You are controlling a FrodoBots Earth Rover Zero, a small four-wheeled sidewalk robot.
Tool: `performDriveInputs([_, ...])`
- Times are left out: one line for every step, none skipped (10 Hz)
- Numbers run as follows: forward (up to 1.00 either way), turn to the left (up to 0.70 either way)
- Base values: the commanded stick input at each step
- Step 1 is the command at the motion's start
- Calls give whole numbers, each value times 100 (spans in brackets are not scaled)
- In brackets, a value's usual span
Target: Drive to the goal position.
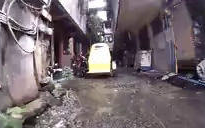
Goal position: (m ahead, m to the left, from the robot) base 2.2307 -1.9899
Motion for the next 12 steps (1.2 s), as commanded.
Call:
performDriveInputs([100,0])
performDriveInputs([100,0])
performDriveInputs([100,0])
performDriveInputs([100,0])
performDriveInputs([100,6])
performDriveInputs([100,25])
performDriveInputs([0,45])
performDriveInputs([0,45])
performDriveInputs([0,45])
performDriveInputs([0,45])
performDriveInputs([0,45])
performDriveInputs([0,45])
